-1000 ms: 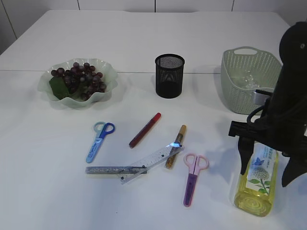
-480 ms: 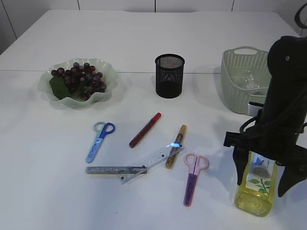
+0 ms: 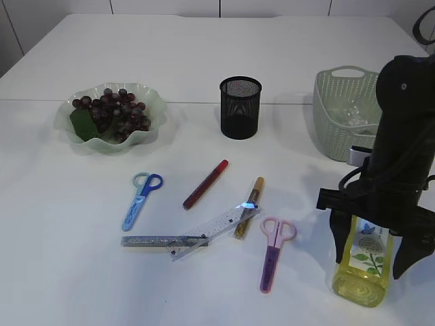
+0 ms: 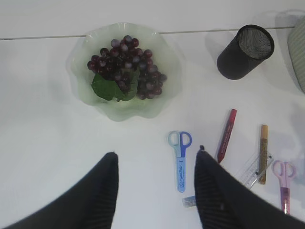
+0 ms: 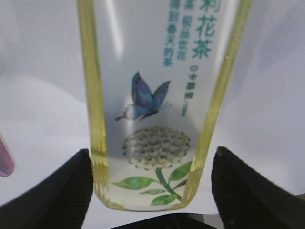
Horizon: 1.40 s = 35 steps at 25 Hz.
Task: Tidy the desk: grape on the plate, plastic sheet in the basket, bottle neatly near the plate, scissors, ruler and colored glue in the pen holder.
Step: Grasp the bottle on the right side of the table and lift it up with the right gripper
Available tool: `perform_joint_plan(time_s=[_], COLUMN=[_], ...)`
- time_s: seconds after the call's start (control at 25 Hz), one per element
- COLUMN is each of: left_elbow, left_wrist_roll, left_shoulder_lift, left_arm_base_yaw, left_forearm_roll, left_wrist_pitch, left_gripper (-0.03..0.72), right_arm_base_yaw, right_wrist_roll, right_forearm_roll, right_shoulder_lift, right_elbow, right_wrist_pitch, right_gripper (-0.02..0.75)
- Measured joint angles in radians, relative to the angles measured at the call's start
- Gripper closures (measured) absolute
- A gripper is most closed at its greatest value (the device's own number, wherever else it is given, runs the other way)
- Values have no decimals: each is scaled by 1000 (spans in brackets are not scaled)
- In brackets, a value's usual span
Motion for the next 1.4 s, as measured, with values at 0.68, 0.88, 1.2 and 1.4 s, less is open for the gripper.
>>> perform_joint_plan(time_s=[0.68, 0.88, 1.2, 1.4], left_elbow=[0, 0, 0, 0], left_wrist_roll=[0, 0, 0, 0], left_shoulder_lift=[0, 0, 0, 0], left_arm_base_yaw=[0, 0, 0, 0], left_forearm_roll=[15, 15, 18, 18], left_wrist_pitch=[0, 0, 0, 0], left_gripper=[309, 309, 309, 309], right_arm_base_yaw=[0, 0, 0, 2], right_wrist_roll=[0, 0, 0, 0], right_forearm_roll=[9, 9, 7, -3], right_shoulder_lift=[0, 25, 54, 54], right_elbow=[0, 0, -2, -2], right_wrist_pitch=[-16, -4, 14, 0], right_gripper=[141, 141, 141, 141])
